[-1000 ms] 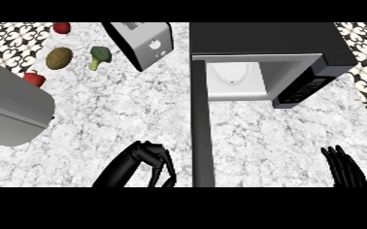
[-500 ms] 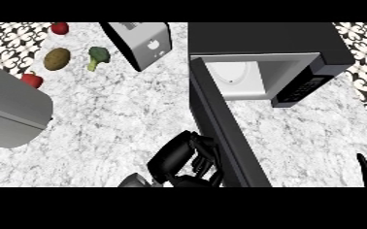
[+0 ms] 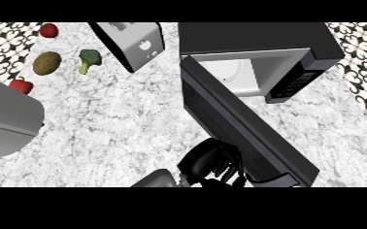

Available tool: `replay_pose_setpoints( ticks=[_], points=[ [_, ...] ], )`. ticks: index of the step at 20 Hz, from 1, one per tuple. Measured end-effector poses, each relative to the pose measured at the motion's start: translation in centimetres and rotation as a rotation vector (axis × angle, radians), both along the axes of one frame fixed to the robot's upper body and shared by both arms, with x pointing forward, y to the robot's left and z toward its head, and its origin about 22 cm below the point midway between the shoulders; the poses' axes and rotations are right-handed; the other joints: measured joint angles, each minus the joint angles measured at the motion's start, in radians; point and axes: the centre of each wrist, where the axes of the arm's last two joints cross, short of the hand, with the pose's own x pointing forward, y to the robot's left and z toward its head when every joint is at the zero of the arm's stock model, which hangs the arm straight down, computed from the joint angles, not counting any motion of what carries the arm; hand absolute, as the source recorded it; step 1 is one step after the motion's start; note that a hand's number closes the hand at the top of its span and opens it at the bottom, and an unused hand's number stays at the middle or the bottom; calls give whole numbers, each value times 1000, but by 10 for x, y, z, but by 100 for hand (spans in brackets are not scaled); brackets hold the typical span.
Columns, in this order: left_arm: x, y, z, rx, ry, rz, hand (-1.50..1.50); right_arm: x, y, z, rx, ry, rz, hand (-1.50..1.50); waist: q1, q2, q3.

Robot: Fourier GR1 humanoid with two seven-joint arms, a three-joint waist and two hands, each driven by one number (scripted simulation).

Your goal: Pick up the milk, place it into the microwave and close the microwave

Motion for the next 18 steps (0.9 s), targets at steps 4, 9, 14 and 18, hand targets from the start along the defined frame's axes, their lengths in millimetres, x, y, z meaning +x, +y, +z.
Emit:
replay_pose_setpoints(
  ticks=[4,9,14,18],
  points=[
    [3,-10,2,18,30,1,-150,8,4,14,-6,-25,74,-150,-33,7,-1],
    [12,-15,13,-58,25,39,150,19,10,31,-12,-60,174,-150,-79,18,-3],
    [27,-22,34,-173,0,55,150,26,13,49,-29,-91,255,-150,-131,29,-5],
    [41,-27,48,-216,-13,80,150,30,13,61,-45,-114,298,-150,-173,37,-4]
  ],
)
